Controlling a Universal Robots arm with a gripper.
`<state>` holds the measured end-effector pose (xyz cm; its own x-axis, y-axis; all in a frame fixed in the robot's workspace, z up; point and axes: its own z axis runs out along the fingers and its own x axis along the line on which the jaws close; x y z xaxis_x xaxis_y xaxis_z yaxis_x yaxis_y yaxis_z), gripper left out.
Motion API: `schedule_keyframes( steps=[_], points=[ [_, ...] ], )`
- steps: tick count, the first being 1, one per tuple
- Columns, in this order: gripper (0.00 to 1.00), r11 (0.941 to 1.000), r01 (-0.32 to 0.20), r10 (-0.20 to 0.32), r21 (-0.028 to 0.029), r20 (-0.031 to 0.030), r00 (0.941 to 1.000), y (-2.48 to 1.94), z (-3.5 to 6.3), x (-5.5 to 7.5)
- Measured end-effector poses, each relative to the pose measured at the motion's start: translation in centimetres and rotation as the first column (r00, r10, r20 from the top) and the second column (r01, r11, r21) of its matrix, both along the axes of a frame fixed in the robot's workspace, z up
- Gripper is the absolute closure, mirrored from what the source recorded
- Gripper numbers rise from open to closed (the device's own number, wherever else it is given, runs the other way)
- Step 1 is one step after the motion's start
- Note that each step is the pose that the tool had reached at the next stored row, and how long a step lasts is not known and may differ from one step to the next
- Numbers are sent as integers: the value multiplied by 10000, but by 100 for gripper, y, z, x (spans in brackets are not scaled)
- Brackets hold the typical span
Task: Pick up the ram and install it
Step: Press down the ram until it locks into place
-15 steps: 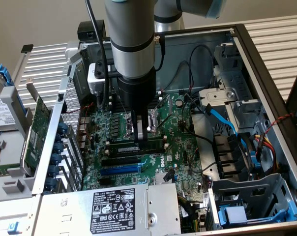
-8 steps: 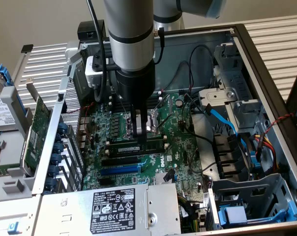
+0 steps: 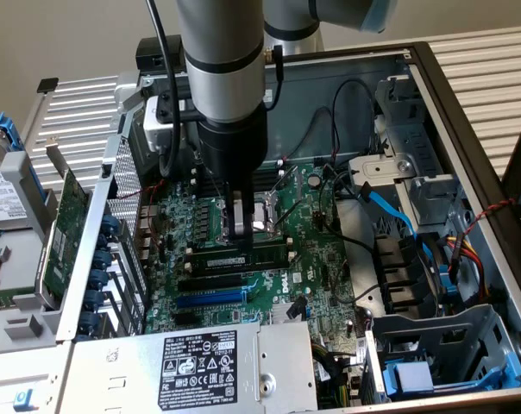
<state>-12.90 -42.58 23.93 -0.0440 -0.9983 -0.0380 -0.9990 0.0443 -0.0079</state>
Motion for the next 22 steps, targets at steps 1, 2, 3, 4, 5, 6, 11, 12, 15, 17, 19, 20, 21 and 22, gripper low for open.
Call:
schedule_keyframes(
  steps=[1, 2, 3, 4, 5, 6, 11, 12, 15, 17, 19, 20, 21, 22],
  points=[
    [79, 10000, -1, 1, 0, 0, 10000, 0, 2, -3],
    [79, 10000, -1, 1, 0, 0, 10000, 0, 5, -4],
    [79, 10000, -2, 2, -1, 0, 10000, 0, 8, -5],
    [79, 10000, -2, 2, 0, 0, 10000, 0, 10, -5],
    [79, 10000, -1, 1, 2, 1, 10000, 0, 10, -6],
    [79, 10000, 0, 0, 1, 0, 10000, 0, 13, -7],
    [79, 10000, 0, 0, -1, -2, 10000, 0, 22, -39],
    [79, 10000, 0, 0, -2, -2, 10000, 0, 25, -46],
    [79, 10000, 0, 0, 0, 0, 10000, 0, 33, -63],
    [82, 10000, 0, 0, 0, 0, 10000, 3, 36, -71],
    [88, 10000, -1, 1, 1, 0, 10000, 4, 37, -75],
    [88, 10000, -2, 2, 0, -1, 10000, 5, 37, -76],
    [89, 10000, -1, 1, -3, -4, 10000, 8, 38, -76],
    [89, 10000, 0, 0, -4, -7, 10000, 13, 37, -77]
  ],
)
